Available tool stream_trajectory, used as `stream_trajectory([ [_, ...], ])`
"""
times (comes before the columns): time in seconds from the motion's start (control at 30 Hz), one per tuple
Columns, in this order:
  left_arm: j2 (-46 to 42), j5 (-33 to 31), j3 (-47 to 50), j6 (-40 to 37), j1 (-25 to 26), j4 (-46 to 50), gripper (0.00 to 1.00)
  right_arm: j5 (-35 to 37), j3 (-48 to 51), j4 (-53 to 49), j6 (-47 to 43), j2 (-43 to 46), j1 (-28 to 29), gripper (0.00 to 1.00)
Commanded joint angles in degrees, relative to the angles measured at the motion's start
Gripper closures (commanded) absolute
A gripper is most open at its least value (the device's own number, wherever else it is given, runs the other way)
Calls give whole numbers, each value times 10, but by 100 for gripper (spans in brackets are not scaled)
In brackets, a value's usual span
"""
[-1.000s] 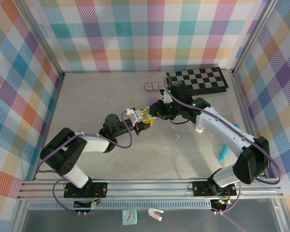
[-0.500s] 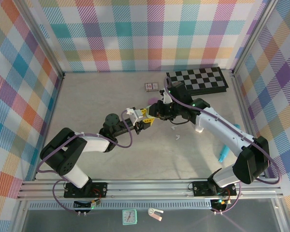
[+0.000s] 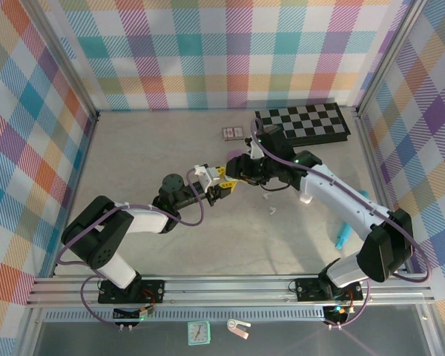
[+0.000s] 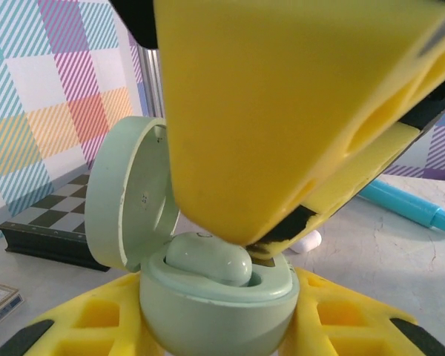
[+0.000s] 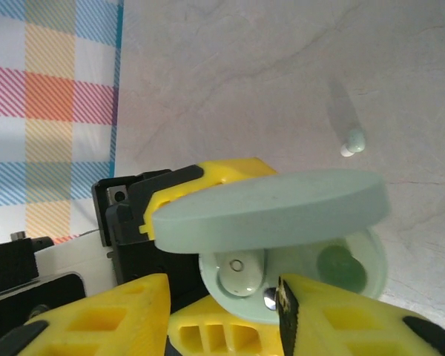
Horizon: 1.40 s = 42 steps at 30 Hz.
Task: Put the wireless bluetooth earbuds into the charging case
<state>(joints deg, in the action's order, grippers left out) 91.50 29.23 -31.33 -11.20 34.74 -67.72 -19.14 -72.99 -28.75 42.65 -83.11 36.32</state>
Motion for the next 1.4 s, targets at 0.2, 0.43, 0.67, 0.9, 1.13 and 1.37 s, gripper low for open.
stream_trajectory([
  [0.2, -10, 0, -2, 25, -34, -74, 67, 84, 41, -12, -50, 91, -3, 46],
  [0.43, -62, 16, 39, 54, -110, -89, 68, 160, 95, 6, -20, 129, -19, 45],
  [0.67, -147, 19, 75, 79, -146, -82, 68, 126, 104, 68, 11, 30, -36, 46],
  [0.9, -233, 19, 95, 108, -146, -59, 68, 11, 47, 129, -3, -137, -36, 52],
  [1.13, -314, 30, 92, 94, -144, 33, 67, -91, -5, 195, 17, -268, -36, 53],
  [1.37, -320, 43, 83, 113, -143, 28, 67, -103, -40, 190, 20, -334, -34, 56],
])
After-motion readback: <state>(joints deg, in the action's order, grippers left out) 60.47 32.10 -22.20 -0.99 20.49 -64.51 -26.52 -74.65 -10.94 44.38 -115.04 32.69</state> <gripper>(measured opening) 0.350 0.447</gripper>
